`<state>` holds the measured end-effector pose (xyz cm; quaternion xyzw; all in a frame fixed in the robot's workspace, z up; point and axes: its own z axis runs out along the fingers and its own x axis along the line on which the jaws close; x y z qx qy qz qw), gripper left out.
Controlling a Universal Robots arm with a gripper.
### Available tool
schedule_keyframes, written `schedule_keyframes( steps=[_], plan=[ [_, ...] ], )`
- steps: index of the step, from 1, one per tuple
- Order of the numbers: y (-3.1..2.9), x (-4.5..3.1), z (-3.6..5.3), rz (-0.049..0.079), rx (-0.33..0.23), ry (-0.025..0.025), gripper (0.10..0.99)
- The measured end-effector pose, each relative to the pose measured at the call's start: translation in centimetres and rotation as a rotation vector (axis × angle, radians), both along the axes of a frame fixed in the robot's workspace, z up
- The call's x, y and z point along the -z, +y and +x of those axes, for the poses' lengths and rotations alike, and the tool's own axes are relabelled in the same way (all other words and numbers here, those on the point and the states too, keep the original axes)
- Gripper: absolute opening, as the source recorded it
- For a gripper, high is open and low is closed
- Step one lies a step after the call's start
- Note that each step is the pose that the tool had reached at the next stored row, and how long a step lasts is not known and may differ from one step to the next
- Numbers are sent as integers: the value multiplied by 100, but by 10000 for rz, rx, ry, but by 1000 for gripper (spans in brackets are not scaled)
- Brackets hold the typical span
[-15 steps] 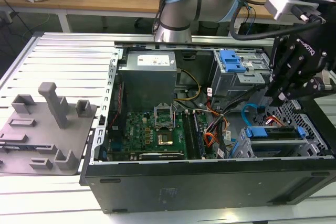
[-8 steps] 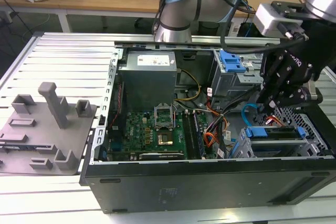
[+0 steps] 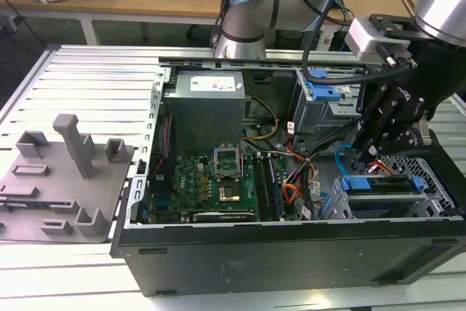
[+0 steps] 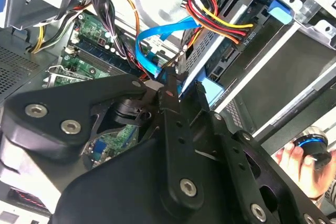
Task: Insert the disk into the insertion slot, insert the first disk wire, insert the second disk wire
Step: 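Insert the second disk wire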
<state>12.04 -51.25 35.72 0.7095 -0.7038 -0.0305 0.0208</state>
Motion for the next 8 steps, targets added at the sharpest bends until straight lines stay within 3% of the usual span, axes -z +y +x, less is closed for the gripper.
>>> schedule_keyframes(
  steps=[3,5,8],
  plan=[
    [0,1,0,-1,1,0,290],
    [0,1,0,-4,0,1,161],
    [0,1,0,-7,0,0,161]
  ],
)
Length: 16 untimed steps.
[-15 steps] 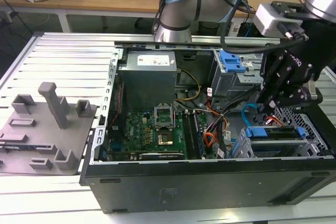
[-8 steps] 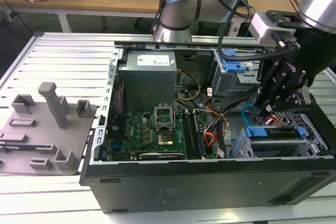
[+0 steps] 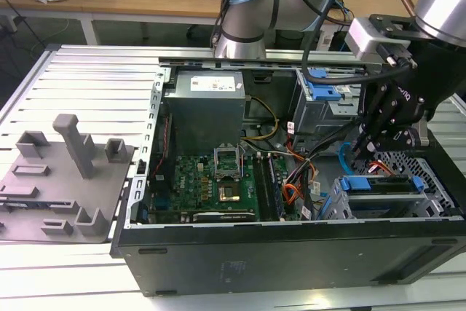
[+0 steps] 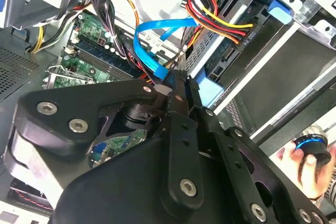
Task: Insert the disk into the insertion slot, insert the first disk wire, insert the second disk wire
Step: 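Insert the second disk wire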
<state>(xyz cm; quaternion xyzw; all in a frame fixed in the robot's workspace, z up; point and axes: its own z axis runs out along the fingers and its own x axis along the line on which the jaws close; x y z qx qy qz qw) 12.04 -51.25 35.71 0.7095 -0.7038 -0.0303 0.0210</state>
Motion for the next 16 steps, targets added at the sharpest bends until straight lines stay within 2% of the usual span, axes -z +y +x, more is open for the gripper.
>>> schedule_keyframes(
  steps=[4,8,9,10,11,16],
  plan=[
    [-11,1,10,0,1,1,161],
    [-23,1,85,-1,0,18,161],
    [-36,2,85,0,0,18,161],
    [-83,2,86,0,0,18,161],
    [-106,2,86,-1,0,18,161],
    [-188,2,86,0,0,18,161]
  ],
)
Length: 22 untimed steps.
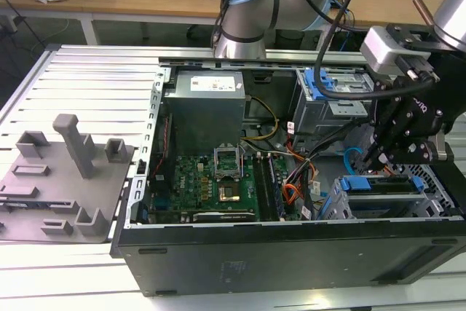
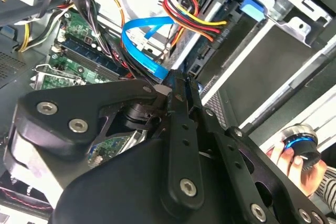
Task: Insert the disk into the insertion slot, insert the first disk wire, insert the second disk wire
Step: 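Insert the second disk wire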
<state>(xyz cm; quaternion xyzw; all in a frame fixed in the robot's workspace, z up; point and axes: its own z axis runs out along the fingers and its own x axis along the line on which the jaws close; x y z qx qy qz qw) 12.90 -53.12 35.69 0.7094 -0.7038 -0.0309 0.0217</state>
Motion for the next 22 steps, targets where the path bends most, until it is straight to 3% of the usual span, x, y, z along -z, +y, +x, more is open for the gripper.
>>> schedule_keyframes(
  steps=[6,11,22],
  plan=[
    [-90,0,0,0,0,0,161],
    [-128,6,0,2,1,0,161],
    [-131,86,76,8,0,1,161]
  ],
)
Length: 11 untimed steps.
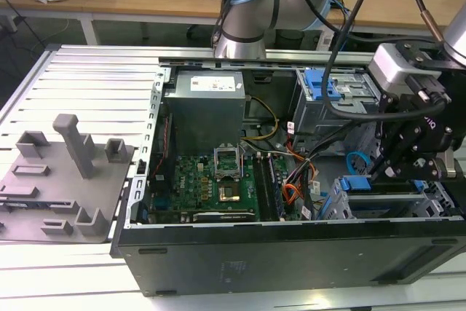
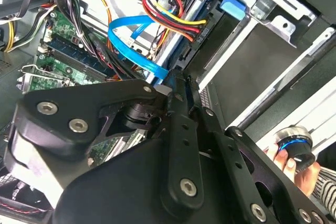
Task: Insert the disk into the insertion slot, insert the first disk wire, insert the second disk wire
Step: 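Insert the second disk wire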
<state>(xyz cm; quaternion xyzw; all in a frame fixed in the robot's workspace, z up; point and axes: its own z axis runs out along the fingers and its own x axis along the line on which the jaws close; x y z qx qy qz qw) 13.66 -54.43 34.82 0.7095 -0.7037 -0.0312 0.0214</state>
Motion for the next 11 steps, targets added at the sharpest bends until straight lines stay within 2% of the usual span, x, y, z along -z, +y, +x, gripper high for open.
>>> schedule_keyframes(
  steps=[5,11],
  plan=[
    [6,13,74,1,0,4,161],
    [47,37,154,7,0,4,161]
  ],
)
